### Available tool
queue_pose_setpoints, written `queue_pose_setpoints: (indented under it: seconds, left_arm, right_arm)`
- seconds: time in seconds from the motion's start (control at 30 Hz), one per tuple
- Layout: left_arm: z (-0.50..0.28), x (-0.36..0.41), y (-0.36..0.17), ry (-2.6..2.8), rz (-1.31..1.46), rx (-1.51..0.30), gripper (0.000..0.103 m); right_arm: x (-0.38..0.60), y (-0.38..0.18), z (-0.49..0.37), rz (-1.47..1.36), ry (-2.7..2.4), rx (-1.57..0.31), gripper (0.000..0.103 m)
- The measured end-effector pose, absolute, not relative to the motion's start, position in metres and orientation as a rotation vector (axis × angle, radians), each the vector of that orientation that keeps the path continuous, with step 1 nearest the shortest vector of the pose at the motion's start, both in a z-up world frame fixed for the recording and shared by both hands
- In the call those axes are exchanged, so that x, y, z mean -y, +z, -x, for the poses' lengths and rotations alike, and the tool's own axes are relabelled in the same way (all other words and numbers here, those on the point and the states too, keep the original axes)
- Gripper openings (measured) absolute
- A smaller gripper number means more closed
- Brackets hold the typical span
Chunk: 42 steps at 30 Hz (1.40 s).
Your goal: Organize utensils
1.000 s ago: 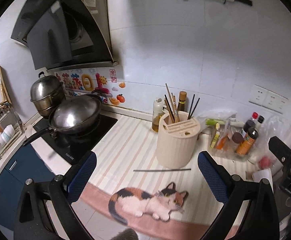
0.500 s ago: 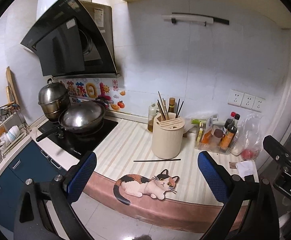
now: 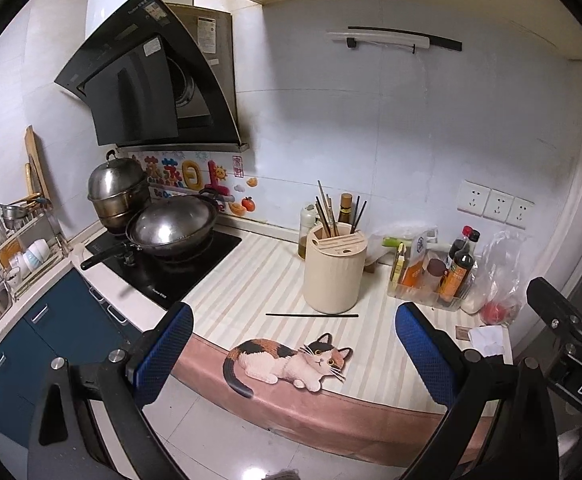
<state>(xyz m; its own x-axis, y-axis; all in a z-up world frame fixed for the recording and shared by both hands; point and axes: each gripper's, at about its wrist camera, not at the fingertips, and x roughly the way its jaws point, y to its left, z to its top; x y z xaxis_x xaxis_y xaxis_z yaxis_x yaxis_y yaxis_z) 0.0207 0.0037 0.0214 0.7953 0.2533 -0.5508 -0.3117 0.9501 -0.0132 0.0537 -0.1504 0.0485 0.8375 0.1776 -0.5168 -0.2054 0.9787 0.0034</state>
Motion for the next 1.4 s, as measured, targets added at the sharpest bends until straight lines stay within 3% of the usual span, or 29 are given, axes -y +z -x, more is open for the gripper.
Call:
queue_pose_setpoints:
  seconds: [1.4]
  left_arm:
    - [-0.024, -0.009, 0.024, 0.335, 0.091, -0.571, 0.103]
  right_arm:
    - [0.145, 0.038, -0.072, 0.054, 0.233, -0.550, 0.103]
